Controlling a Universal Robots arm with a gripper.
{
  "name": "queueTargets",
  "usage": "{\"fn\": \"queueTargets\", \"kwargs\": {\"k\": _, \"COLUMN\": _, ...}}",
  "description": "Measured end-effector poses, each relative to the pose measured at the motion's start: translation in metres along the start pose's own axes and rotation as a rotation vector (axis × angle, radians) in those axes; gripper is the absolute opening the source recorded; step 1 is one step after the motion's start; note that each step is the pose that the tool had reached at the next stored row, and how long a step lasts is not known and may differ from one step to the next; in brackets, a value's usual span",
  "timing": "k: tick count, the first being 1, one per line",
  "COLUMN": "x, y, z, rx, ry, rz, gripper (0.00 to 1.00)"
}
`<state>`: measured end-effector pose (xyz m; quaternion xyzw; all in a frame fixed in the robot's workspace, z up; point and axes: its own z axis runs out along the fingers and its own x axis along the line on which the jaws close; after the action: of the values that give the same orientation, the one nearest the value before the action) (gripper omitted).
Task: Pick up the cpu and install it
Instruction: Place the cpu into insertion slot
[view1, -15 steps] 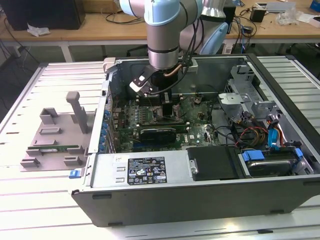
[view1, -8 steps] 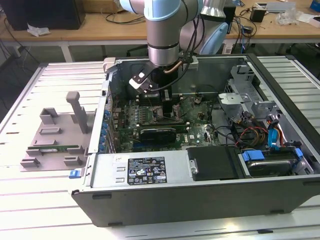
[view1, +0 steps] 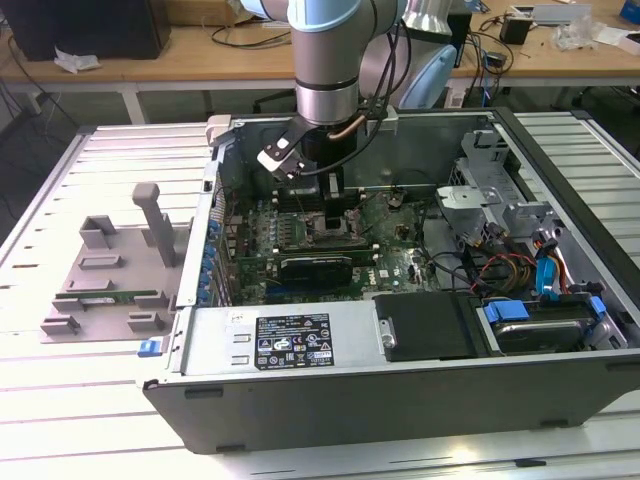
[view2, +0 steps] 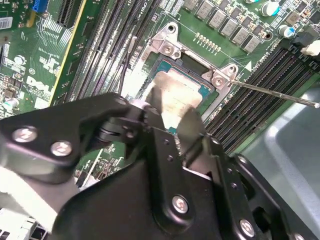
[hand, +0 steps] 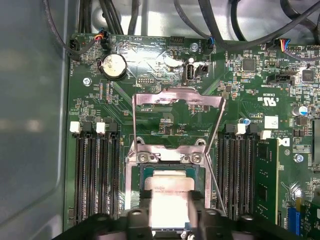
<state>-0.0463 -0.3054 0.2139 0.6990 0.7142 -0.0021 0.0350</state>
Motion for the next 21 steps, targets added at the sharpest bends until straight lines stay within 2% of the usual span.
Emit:
{"fn": "queueTargets", "kwargs": {"k": 2, "x": 0.0, "y": 0.0, "z": 0.0, "rx": 0.0, "ry": 0.0, "rz": 0.0, "gripper": 0.29}}
{"fn": "queueTargets", "kwargs": {"k": 3, "x": 0.0, "y": 0.0, "z": 0.0, "rx": 0.0, "ry": 0.0, "rz": 0.0, "gripper": 0.29}}
{"fn": "queueTargets", "kwargs": {"k": 6, "x": 0.0, "y": 0.0, "z": -0.0001, "rx": 0.0001, "ry": 0.0, "rz": 0.0, "gripper": 0.11}}
{"fn": "queueTargets", "kwargs": {"k": 9, "x": 0.0, "y": 0.0, "z": -0.0001, "rx": 0.0, "ry": 0.0, "rz": 0.0, "gripper": 0.11}}
{"fn": "queueTargets", "kwargs": {"k": 12, "x": -0.0004, "y": -0.0003, "z": 0.001, "rx": -0.0019, "ry": 0.0111, "rz": 0.001, "gripper": 0.11}}
{"fn": "queueTargets", "kwargs": {"k": 16, "x": -0.0009, "y": -0.0015, "z": 0.0053, "rx": -0.0029, "ry": 0.0197, "rz": 0.001, "gripper": 0.11}}
{"fn": "queueTargets", "kwargs": {"k": 21, "x": -0.0008, "y": -0.0017, "z": 0.0083, "rx": -0.0028, "ry": 0.0208, "rz": 0.001, "gripper": 0.11}}
